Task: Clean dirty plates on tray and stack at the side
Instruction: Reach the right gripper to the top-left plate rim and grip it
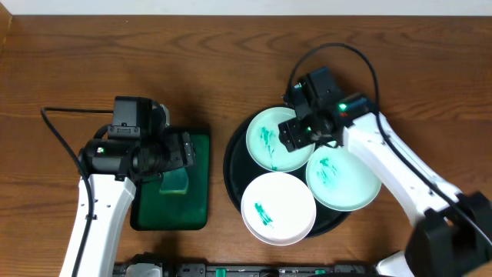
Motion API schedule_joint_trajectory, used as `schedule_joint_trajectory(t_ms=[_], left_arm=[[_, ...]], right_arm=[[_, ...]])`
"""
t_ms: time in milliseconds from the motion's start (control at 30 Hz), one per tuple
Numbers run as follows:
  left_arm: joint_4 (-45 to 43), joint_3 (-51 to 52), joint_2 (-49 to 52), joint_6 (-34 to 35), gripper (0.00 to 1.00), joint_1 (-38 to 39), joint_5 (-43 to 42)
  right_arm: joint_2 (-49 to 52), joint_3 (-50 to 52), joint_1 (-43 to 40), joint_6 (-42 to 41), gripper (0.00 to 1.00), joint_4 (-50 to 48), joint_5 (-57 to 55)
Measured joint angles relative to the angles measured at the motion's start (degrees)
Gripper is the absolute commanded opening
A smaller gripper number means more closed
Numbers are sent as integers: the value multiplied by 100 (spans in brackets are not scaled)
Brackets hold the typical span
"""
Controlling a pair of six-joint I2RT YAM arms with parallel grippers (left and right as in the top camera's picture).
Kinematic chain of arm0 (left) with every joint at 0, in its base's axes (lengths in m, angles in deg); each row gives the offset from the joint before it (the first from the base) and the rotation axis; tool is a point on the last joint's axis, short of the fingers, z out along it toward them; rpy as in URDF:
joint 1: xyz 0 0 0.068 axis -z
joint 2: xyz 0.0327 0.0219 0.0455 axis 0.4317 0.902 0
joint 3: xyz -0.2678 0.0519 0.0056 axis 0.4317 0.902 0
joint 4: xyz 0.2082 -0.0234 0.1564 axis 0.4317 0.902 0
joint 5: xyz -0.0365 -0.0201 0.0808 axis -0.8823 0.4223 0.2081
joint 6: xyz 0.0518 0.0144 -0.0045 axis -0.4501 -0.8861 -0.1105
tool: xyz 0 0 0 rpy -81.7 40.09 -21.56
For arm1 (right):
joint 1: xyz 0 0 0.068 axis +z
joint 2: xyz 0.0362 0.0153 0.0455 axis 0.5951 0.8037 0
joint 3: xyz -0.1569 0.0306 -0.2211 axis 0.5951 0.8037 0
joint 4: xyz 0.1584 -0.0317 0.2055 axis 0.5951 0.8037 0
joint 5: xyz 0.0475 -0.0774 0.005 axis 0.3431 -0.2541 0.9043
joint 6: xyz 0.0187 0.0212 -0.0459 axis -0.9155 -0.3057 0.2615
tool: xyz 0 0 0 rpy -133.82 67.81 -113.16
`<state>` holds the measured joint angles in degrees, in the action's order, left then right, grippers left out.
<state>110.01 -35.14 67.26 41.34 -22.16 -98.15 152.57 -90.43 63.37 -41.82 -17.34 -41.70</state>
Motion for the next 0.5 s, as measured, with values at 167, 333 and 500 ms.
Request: schedule_joint_trajectory(t_ms=[167, 333, 500], left_arm=[[2, 0, 0, 0, 85, 0, 2], [22, 0, 0, 0, 85, 0, 2], [26, 0, 0, -2, 85, 0, 2]], right_arm=[[809, -398, -160, -374, 79, -2, -63], [1342, -437, -605, -933, 72, 116, -118], [1508, -437, -992, -1036, 65, 103, 15]])
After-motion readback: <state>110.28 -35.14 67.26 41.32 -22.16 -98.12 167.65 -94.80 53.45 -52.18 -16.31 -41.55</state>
